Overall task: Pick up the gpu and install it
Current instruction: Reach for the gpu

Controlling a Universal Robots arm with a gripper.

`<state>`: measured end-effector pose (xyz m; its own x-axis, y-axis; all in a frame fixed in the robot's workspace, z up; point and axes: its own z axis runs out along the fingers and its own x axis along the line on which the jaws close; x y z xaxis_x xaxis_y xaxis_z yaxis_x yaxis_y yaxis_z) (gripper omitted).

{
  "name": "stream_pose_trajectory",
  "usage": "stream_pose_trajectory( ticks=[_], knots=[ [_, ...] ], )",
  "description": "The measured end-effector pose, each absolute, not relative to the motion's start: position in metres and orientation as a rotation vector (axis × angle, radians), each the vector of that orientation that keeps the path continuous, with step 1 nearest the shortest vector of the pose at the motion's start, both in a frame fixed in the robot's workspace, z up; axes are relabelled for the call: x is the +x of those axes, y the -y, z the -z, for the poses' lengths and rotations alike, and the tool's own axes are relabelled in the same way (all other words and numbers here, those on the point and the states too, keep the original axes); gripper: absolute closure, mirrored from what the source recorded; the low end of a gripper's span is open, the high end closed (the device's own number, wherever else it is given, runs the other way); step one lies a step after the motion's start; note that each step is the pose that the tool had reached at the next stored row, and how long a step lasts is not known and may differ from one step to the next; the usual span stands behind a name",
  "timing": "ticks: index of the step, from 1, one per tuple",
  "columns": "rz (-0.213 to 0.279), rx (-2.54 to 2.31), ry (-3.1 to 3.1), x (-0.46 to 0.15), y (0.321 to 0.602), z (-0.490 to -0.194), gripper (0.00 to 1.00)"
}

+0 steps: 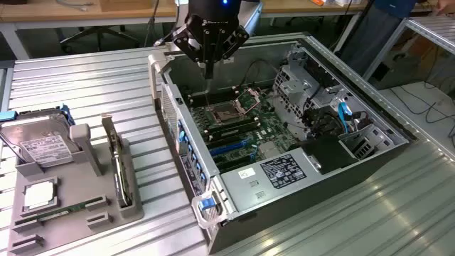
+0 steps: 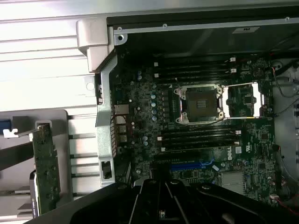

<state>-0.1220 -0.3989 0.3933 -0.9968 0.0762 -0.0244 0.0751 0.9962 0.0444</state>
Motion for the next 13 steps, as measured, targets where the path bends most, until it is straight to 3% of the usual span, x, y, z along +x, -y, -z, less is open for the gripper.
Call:
stream_pose_trajectory(
  ticks=[13],
  knots=[
    [-0.068,0.118,-3.112,-0.1222,0.3989,-0.3933,0.89]
  ],
)
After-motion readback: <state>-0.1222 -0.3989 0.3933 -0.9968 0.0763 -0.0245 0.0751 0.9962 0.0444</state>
